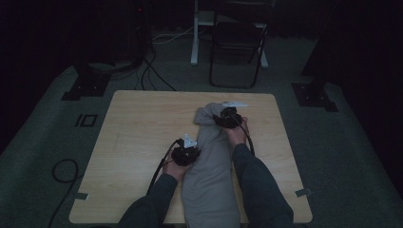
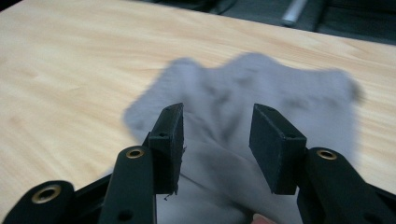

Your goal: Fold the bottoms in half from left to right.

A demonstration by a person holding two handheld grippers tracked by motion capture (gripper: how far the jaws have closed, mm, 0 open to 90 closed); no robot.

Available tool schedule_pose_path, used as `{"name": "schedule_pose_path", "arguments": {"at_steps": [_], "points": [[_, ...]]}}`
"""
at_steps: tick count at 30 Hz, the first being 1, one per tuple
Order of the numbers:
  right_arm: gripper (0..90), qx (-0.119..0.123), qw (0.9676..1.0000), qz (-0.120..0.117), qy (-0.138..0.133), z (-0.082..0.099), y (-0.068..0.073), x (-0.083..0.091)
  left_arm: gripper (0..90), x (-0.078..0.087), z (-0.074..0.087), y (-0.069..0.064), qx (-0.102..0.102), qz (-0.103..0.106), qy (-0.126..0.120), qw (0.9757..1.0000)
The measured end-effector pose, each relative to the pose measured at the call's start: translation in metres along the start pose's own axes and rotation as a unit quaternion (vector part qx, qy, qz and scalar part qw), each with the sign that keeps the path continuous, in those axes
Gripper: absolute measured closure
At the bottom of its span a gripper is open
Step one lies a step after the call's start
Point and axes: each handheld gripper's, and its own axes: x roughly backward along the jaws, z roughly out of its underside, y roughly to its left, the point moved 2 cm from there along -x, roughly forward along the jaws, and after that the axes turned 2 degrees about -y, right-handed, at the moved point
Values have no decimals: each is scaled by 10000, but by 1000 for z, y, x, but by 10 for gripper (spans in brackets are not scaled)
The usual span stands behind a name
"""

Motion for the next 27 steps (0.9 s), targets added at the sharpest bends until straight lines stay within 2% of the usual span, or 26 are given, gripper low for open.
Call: {"name": "schedule_pose_path", "arguments": {"at_steps": [3,5,7,10,13,14,15,16,18,19,20,21,23,24,25,26,27], "points": [[547,300,9991,-286,18,-4,19,-10,845,2,2,-6,-62,74,11,10000],[519,544,9975,-427,125,-3,30,-17,845,3,3,-8,-43,142,12,9999],[471,800,9953,-413,370,0,38,-28,845,5,5,-9,-65,156,18,9999],[432,1197,9896,-352,716,5,47,-43,840,5,5,-10,-94,103,1,9999],[420,1569,9833,-240,886,7,58,-51,834,6,5,-11,-158,62,6,9999],[427,1636,9821,-236,901,6,61,-53,832,6,5,-12,-172,40,0,9998],[460,1758,9797,-202,939,6,64,-55,829,6,5,-12,-176,20,-4,9998],[586,1987,9752,-24,978,6,68,-57,824,6,5,-12,-169,10,-5,9999],[801,2156,9708,211,1026,3,70,-56,813,6,5,-11,-148,5,-2,9999],[859,2067,9732,204,991,-1,68,-53,808,6,5,-11,-135,7,1,9999],[874,1970,9760,236,896,-6,63,-49,802,6,5,-12,-133,-11,-14,9999],[878,1777,9808,267,760,-13,56,-43,795,6,5,-12,-141,-27,-26,9999],[881,1228,9910,365,401,-27,34,-27,771,7,6,-13,-222,-58,-50,9997],[881,938,9940,510,257,-33,20,-18,745,8,6,-14,-253,-53,-103,9996],[879,625,9956,672,163,-37,4,-11,729,9,6,-14,-304,-45,-141,9994],[874,313,9953,907,140,-38,-13,-4,696,10,7,-15,-340,-49,-184,9992],[838,68,9935,1123,196,-37,-30,0,651,11,7,-15,-341,-54,-237,9991]]}}
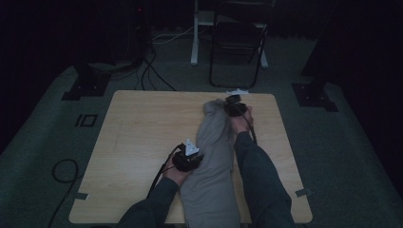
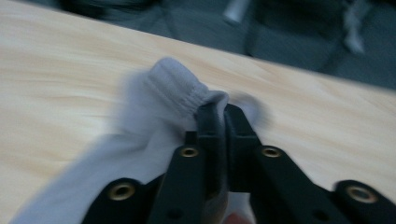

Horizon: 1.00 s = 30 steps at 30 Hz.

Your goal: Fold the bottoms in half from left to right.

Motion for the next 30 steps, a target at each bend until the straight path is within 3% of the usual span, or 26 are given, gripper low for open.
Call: {"name": "schedule_pose_path", "arguments": {"at_steps": [2,3,4,6,9,13,15,16,17,18,20,22,25,28,30], "points": [[587,-183,9991,278,252,6,-25,-1,604,2,0,0,16,76,-172,9998],[558,-265,9983,414,317,10,-34,1,591,3,0,0,18,86,-244,9997],[536,-358,9980,407,314,13,-40,3,576,4,0,0,41,111,-301,9995],[482,-527,9983,169,207,21,-48,8,564,4,0,1,24,111,-327,9994],[479,-666,9970,-157,365,36,-47,9,554,4,0,1,34,83,-349,9993],[476,-967,9916,-524,683,61,-34,7,550,5,1,2,135,31,-396,9991],[477,-1181,9892,-559,660,72,-28,14,549,5,1,2,149,17,-422,9990],[492,-1359,9867,-715,539,78,-27,20,550,5,1,3,143,9,-426,9990],[499,-1377,9859,-831,464,83,-26,26,550,5,1,3,145,10,-429,9990],[534,-1313,9872,-816,400,87,-24,31,550,5,1,2,142,8,-434,9990],[594,-1121,9889,-849,476,96,-21,39,550,5,1,2,126,3,-432,9990],[622,-1010,9879,-1049,533,102,-17,42,550,5,1,2,126,-1,-431,9990],[599,-903,9867,-1253,500,104,-12,40,550,5,1,2,129,-6,-429,9990],[572,-900,9867,-1217,593,102,-7,31,549,5,1,2,121,2,-434,9990],[711,-877,9863,-1219,679,100,-4,24,550,5,1,1,95,3,-441,9990]]}}
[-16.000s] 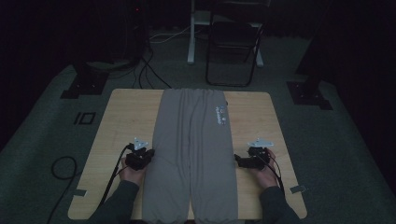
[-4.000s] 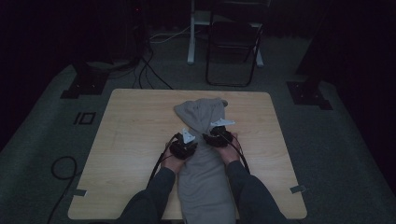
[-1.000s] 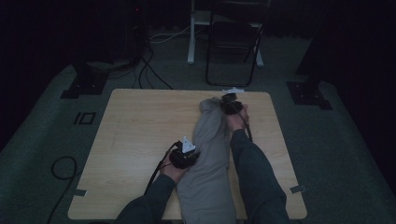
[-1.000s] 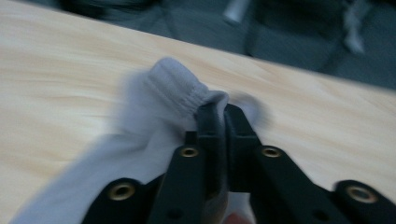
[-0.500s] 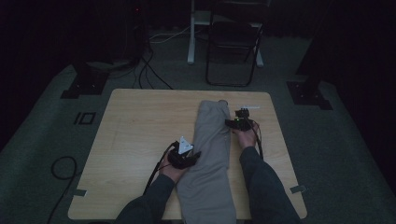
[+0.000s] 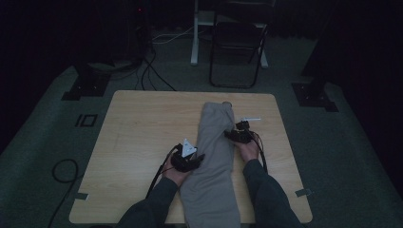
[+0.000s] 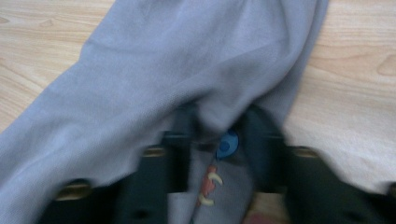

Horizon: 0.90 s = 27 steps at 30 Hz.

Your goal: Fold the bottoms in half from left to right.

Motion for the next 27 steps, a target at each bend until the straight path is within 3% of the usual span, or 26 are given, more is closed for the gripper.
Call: {"name": "schedule_pose_path", "arguments": {"at_steps": [3,6,8,12,14,17,21,27], "points": [[867,49,9999,116,-20,-5,0,2,550,0,0,0,-35,0,-1,10000],[880,-137,9997,162,-114,-10,-8,13,549,1,0,0,-37,-1,-34,10000],[881,-138,9993,299,-158,-13,-14,21,549,1,0,0,-36,-5,-43,10000],[869,-21,9984,567,77,-12,-22,28,549,1,0,0,-20,-5,-60,10000],[829,-101,9981,553,255,-8,-25,26,549,1,0,0,-22,-8,-56,10000],[767,-21,9975,569,417,-2,-25,21,547,1,0,0,-16,-3,-61,10000],[618,-16,9980,523,349,0,-23,22,541,0,-1,3,45,-12,-58,10000],[524,45,9991,416,45,-6,-18,31,543,-8,-5,16,245,-123,-59,9996]]}}
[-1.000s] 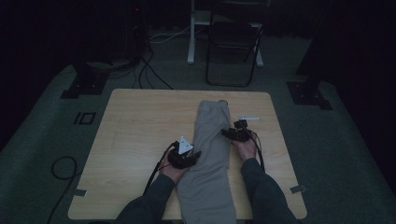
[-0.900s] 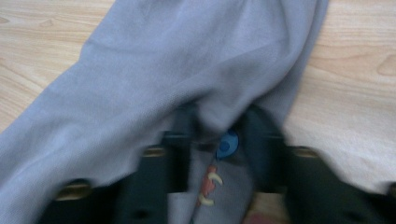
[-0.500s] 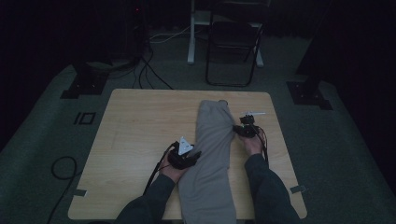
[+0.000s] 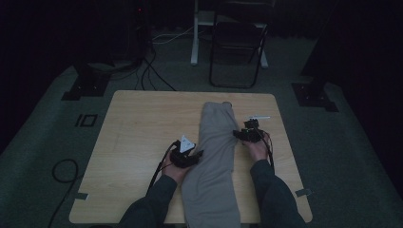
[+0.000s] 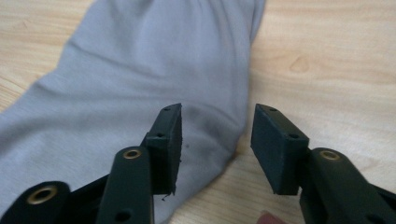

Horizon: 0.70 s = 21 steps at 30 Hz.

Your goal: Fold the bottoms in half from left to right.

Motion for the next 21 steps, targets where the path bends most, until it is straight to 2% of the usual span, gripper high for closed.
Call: {"name": "schedule_pose_path", "arguments": {"at_steps": [5,11,15,21], "points": [[481,-4,9999,-77,-113,-3,3,5,542,-12,-9,13,25,-131,198,9997],[469,75,9999,-95,-65,-1,9,6,542,-24,-19,26,286,-253,259,9989],[467,85,9999,-107,-72,-1,11,5,527,-34,-26,30,396,-307,330,9982],[463,46,9999,-139,-68,-2,13,3,491,-51,-38,30,384,-401,436,9975]]}}
